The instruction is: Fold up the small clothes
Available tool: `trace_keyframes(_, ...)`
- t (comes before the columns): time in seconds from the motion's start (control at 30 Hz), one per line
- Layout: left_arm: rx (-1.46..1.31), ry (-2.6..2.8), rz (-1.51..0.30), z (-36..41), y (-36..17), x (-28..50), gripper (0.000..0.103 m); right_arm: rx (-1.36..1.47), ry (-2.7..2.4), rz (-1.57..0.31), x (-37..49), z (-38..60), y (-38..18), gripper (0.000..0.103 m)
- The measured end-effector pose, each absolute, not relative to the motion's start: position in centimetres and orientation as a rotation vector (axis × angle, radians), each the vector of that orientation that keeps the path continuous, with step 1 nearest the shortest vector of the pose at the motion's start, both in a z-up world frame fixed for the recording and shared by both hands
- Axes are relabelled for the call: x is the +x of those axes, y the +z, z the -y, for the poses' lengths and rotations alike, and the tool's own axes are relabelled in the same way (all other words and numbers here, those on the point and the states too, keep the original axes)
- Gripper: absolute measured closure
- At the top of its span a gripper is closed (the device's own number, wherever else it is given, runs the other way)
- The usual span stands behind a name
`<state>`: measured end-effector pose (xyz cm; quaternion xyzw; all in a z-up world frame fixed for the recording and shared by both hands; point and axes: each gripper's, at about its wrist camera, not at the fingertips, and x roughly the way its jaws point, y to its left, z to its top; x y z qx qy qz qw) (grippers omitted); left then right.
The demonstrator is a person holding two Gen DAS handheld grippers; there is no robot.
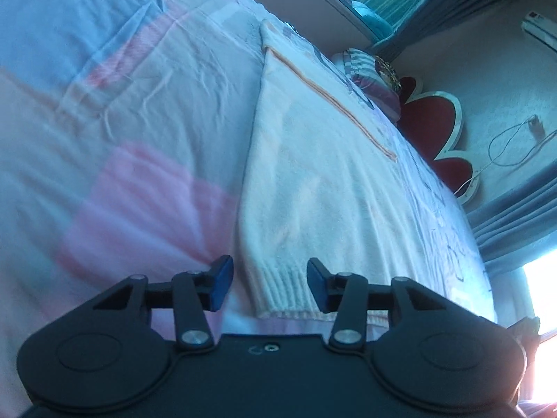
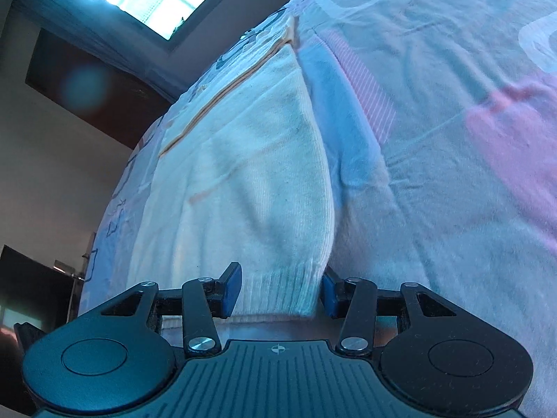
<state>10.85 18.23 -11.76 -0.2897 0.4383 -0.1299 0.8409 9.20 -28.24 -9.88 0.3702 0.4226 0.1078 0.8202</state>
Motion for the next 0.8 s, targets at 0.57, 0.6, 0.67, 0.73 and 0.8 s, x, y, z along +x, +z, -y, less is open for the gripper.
trace_keyframes(0.57,-0.555,-0.272,-0.776,-17.4,-10.6,11.7,0.101,0.749,0.274,-0.784,9.1,28.6,-8.3,0.100)
trace_keyframes(0.6,-0.538,-0.260,-0.782,-17.6,-10.8,11.8,0.101,0.764,0.279,-0.767,8.8,29.0,-8.6,0.100)
trace_keyframes(0.67,-0.496,-0.217,-0.869,-17.6,-12.4,12.5,0.101,0.774,0.227,-0.823,9.1,29.3,-10.4,0.100)
trace_keyframes(0.73,-0.543,-0.215,-0.868,-18.0,-13.2,12.4,0.100,0.802,0.192,-0.871,9.4,29.5,-12.0,0.101)
trace_keyframes(0.8,-0.566,-0.215,-0.871,-18.1,-13.1,12.3,0.098,0.824,0.188,-0.856,9.2,29.5,-11.7,0.100)
